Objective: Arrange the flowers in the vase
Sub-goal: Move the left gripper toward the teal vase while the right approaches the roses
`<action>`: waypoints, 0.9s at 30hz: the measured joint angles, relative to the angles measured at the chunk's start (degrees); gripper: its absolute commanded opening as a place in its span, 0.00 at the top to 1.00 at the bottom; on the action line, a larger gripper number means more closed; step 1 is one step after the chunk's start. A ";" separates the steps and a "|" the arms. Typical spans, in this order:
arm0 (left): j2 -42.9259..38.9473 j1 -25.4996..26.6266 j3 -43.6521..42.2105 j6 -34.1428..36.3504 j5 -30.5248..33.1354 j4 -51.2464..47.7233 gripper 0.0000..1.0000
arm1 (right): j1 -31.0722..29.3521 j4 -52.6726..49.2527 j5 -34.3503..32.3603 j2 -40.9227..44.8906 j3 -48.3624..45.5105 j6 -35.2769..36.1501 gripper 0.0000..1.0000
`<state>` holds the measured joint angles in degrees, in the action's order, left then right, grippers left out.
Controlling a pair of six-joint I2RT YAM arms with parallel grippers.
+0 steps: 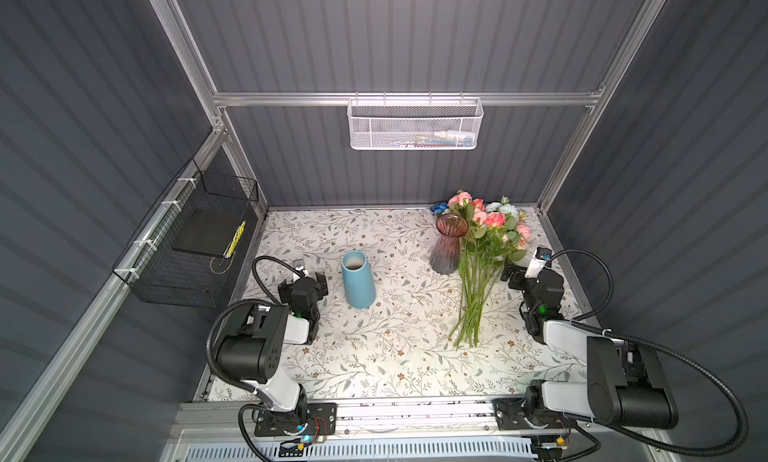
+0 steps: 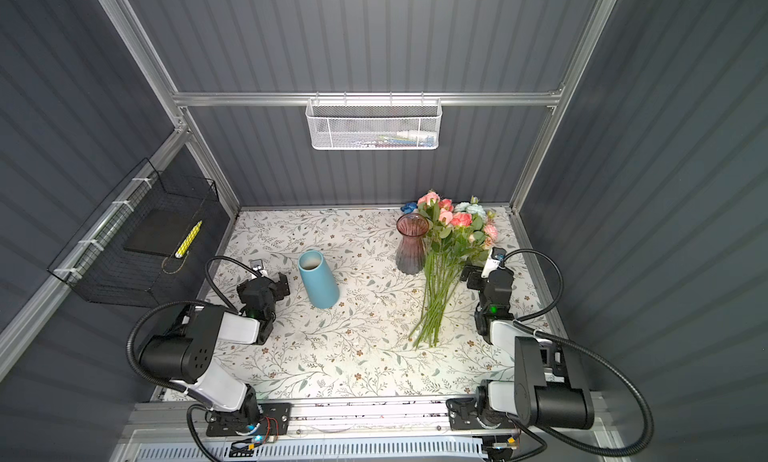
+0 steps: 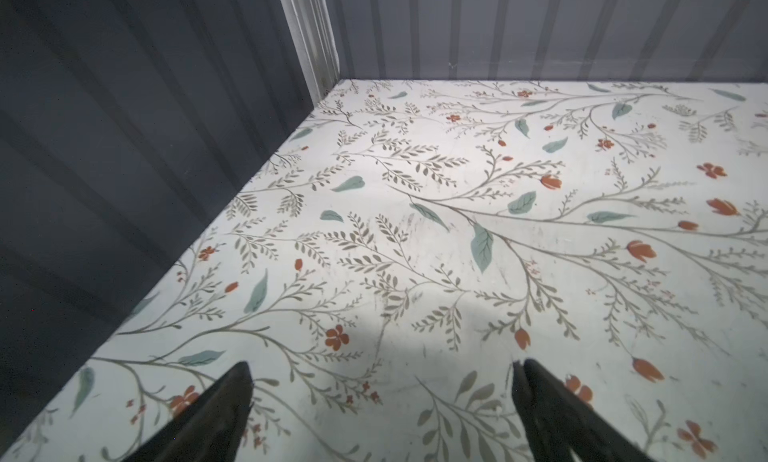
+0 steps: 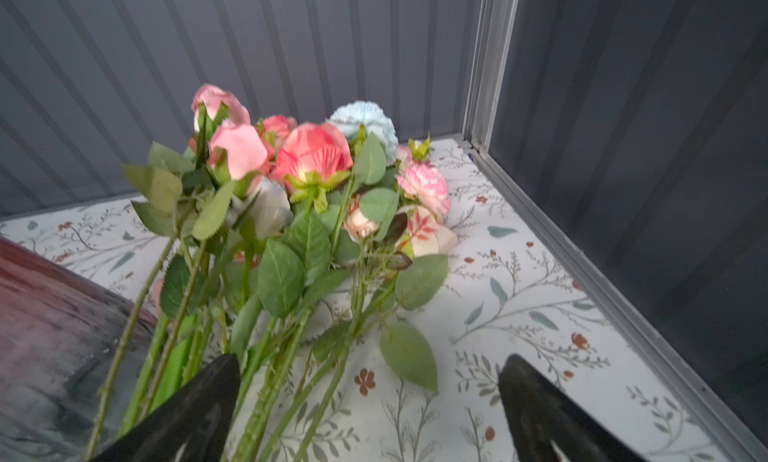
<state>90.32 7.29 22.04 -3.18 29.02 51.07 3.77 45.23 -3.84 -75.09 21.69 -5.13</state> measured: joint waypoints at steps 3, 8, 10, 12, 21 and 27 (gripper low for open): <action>-5.20 0.00 3.98 -1.70 2.43 -6.75 0.00 | 0.00 -5.29 -0.83 2.40 2.36 -0.90 0.01; -12.17 0.00 11.58 -8.57 5.86 -18.36 0.00 | 0.00 -14.16 -4.20 9.84 4.28 -4.50 0.01; -13.44 0.00 16.00 -13.25 6.56 -25.00 0.00 | -0.02 -19.41 -6.95 12.90 6.62 -7.63 0.01; -14.53 0.00 19.96 -18.21 6.01 -30.97 0.00 | 0.00 -24.11 -10.29 14.49 9.77 -12.70 0.01; -21.97 -0.15 27.52 -39.58 0.37 -52.81 0.00 | 3.58 -32.89 -2.45 15.80 10.84 -37.68 0.01; -25.90 -0.26 27.34 -38.84 -14.45 -52.43 0.01 | 3.41 -34.34 8.41 10.78 11.15 -41.57 0.01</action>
<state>64.42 7.03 49.39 -42.02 14.57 -1.37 7.18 10.90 4.58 -64.31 32.84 -46.70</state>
